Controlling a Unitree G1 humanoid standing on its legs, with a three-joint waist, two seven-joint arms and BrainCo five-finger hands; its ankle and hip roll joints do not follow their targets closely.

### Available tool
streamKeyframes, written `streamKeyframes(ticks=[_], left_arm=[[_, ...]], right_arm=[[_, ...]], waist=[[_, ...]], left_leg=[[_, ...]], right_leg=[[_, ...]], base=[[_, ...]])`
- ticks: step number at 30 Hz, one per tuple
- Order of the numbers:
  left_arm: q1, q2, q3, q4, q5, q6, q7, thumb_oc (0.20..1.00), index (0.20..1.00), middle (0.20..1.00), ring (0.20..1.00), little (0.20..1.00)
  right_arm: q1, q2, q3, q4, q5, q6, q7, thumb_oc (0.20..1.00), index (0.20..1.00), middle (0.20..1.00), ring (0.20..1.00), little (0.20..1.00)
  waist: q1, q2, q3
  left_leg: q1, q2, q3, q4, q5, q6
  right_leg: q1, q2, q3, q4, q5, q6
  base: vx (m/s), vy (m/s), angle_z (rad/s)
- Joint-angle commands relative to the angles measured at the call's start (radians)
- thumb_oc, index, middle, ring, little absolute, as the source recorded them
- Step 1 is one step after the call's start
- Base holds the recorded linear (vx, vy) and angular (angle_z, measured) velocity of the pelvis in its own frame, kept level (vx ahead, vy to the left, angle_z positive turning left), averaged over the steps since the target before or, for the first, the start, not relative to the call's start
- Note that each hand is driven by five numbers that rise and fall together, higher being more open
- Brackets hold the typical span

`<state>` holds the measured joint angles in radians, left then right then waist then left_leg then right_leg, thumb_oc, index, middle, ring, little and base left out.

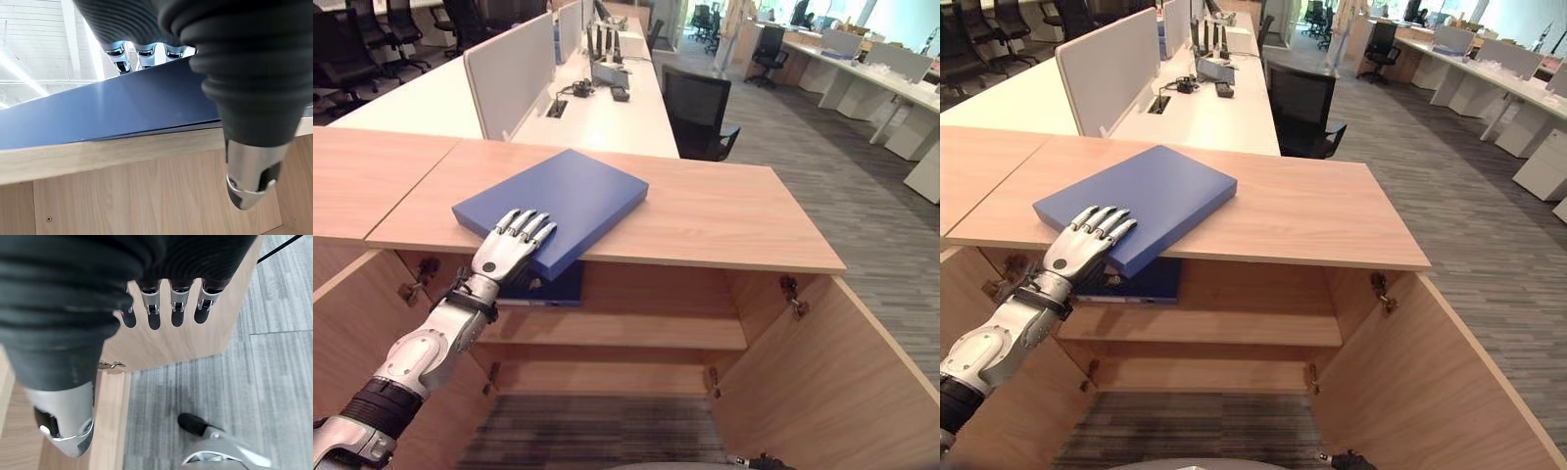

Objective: Put the empty folder in the office cabinet

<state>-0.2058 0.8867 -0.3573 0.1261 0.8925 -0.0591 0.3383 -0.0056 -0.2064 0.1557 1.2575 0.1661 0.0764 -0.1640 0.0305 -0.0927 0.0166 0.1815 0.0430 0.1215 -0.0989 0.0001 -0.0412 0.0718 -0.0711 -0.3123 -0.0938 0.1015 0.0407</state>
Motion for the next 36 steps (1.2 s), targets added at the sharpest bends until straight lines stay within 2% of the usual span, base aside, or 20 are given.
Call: streamKeyframes(ticks=[1, 2, 3, 19, 22, 23, 24, 25, 26, 27, 28, 29, 32, 36], left_arm=[[-0.106, -0.012, -0.005, 0.037, 0.038, 0.030, 0.010, 0.730, 0.730, 0.730, 0.730, 0.730], [-0.108, -0.013, -0.007, 0.039, 0.039, 0.031, 0.011, 0.539, 0.539, 0.539, 0.539, 0.539], [-0.112, -0.036, -0.020, 0.058, 0.039, 0.033, 0.007, 0.200, 0.200, 0.200, 0.200, 0.200], [-0.065, -0.088, -0.018, 0.154, 0.040, 0.061, -0.018, 0.200, 0.200, 0.200, 0.200, 0.200], [0.111, -0.234, 0.205, -0.093, -0.253, 0.023, -0.032, 0.200, 0.200, 0.200, 0.200, 0.200], [0.173, -0.332, 0.284, -0.182, -0.480, -0.017, -0.021, 0.200, 0.200, 0.200, 0.200, 0.200], [0.177, -0.333, 0.288, -0.187, -0.482, -0.015, -0.024, 0.200, 0.200, 0.200, 0.200, 0.200], [0.225, -0.415, 0.357, -0.252, -0.652, -0.041, 0.001, 0.200, 0.200, 0.200, 0.200, 0.200], [0.252, -0.446, 0.389, -0.284, -0.745, -0.061, -0.006, 0.200, 0.200, 0.200, 0.200, 0.200], [0.254, -0.447, 0.391, -0.287, -0.746, -0.060, -0.008, 0.200, 0.200, 0.200, 0.200, 0.200], [0.276, -0.466, 0.413, -0.309, -0.824, -0.080, -0.014, 0.200, 0.200, 0.200, 0.200, 0.200], [0.333, -0.506, 0.485, -0.361, -1.076, -0.126, -0.056, 0.200, 0.200, 0.200, 0.200, 0.200], [0.372, -0.525, 0.540, -0.390, -1.217, -0.138, -0.096, 0.200, 0.200, 0.200, 0.200, 0.200], [0.407, -0.544, 0.590, -0.434, -1.307, -0.146, -0.119, 0.200, 0.200, 0.200, 0.200, 0.200]], right_arm=[[-0.079, -0.035, 0.040, 0.048, -0.046, -0.001, -0.015, 1.000, 1.000, 1.000, 1.000, 1.000], [-0.079, -0.035, 0.040, 0.048, -0.046, -0.001, -0.015, 1.000, 1.000, 1.000, 1.000, 1.000], [-0.079, -0.036, 0.038, 0.052, -0.047, 0.000, -0.017, 1.000, 1.000, 1.000, 1.000, 1.000], [-0.077, -0.037, 0.027, 0.057, -0.049, 0.004, -0.018, 1.000, 1.000, 1.000, 1.000, 1.000], [-0.084, -0.022, 0.039, -0.008, -0.065, 0.011, 0.003, 1.000, 1.000, 1.000, 1.000, 1.000], [-0.086, -0.014, 0.067, -0.085, -0.063, 0.009, 0.029, 1.000, 1.000, 1.000, 1.000, 1.000], [-0.085, -0.015, 0.069, -0.087, -0.063, 0.010, 0.029, 1.000, 1.000, 1.000, 1.000, 1.000], [-0.080, -0.018, 0.094, -0.217, -0.030, -0.008, 0.059, 1.000, 1.000, 1.000, 1.000, 1.000], [-0.069, -0.031, 0.100, -0.310, -0.011, -0.013, 0.078, 1.000, 1.000, 1.000, 1.000, 1.000], [-0.066, -0.032, 0.101, -0.314, -0.010, -0.010, 0.078, 1.000, 1.000, 1.000, 1.000, 1.000], [-0.056, -0.047, 0.103, -0.379, 0.006, -0.016, 0.091, 1.000, 1.000, 1.000, 1.000, 1.000], [-0.024, -0.096, 0.091, -0.571, 0.055, -0.026, 0.160, 1.000, 1.000, 1.000, 1.000, 1.000], [0.020, -0.138, 0.077, -0.714, 0.092, -0.029, 0.220, 1.000, 1.000, 1.000, 1.000, 1.000], [0.065, -0.169, 0.041, -0.850, 0.131, -0.038, 0.262, 1.000, 1.000, 1.000, 1.000, 1.000]], waist=[[-0.006, -0.015, 0.041], [-0.005, -0.014, 0.041], [-0.010, -0.013, 0.040], [-0.013, -0.008, 0.042], [0.005, -0.016, 0.059], [0.016, -0.019, 0.070], [0.013, -0.020, 0.069], [0.023, -0.022, 0.082], [0.026, -0.022, 0.088], [0.024, -0.023, 0.086], [0.027, -0.023, 0.090], [0.033, -0.021, 0.100], [0.036, -0.017, 0.105], [0.044, -0.011, 0.105]], left_leg=[[0.036, -0.001, -0.012, 0.012, -0.124, 0.019], [0.036, -0.001, -0.012, 0.012, -0.124, 0.019], [0.038, -0.002, -0.010, 0.012, -0.124, 0.020], [0.046, -0.006, -0.005, 0.012, -0.128, 0.022], [0.040, -0.006, -0.014, 0.012, -0.122, 0.023], [0.035, -0.004, -0.019, 0.012, -0.121, 0.022], [0.032, -0.007, -0.020, 0.012, -0.116, 0.023], [0.030, -0.005, -0.021, 0.012, -0.116, 0.022], [0.028, -0.006, -0.022, 0.012, -0.114, 0.022], [0.025, -0.008, -0.022, 0.012, -0.110, 0.023], [0.022, -0.008, -0.024, 0.012, -0.109, 0.023], [0.016, -0.009, -0.028, 0.012, -0.105, 0.022], [0.013, -0.010, -0.033, 0.012, -0.104, 0.020], [0.007, -0.013, -0.041, 0.012, -0.102, 0.017]], right_leg=[[0.047, -0.029, 0.003, 0.007, -0.076, 0.092], [0.047, -0.029, 0.004, 0.007, -0.075, 0.092], [0.047, -0.029, 0.005, 0.007, -0.076, 0.092], [0.055, -0.030, 0.008, 0.007, -0.077, 0.091], [0.054, -0.034, 0.003, 0.007, -0.075, 0.087], [0.053, -0.033, -0.002, 0.007, -0.076, 0.085], [0.050, -0.036, -0.002, 0.007, -0.073, 0.085], [0.050, -0.036, -0.006, 0.007, -0.075, 0.082], [0.048, -0.037, -0.008, 0.007, -0.074, 0.081], [0.045, -0.039, -0.009, 0.007, -0.072, 0.081], [0.044, -0.040, -0.011, 0.007, -0.071, 0.081], [0.041, -0.044, -0.020, 0.007, -0.072, 0.081], [0.042, -0.047, -0.029, 0.007, -0.074, 0.082], [0.047, -0.049, -0.044, 0.007, -0.081, 0.081]], base=[[0.00, 0.000, 0.00], [0.00, 0.000, 0.00], [0.00, 0.000, 0.00], [0.00, 0.005, -0.03], [-0.01, -0.016, -0.03], [-0.04, -0.025, -0.01], [-0.02, -0.034, 0.07], [-0.03, -0.023, 0.17], [-0.03, -0.022, 0.16], [-0.03, -0.012, 0.21], [-0.04, -0.015, 0.14], [-0.03, -0.019, 0.11], [0.00, -0.002, 0.02], [-0.01, -0.003, 0.17]])
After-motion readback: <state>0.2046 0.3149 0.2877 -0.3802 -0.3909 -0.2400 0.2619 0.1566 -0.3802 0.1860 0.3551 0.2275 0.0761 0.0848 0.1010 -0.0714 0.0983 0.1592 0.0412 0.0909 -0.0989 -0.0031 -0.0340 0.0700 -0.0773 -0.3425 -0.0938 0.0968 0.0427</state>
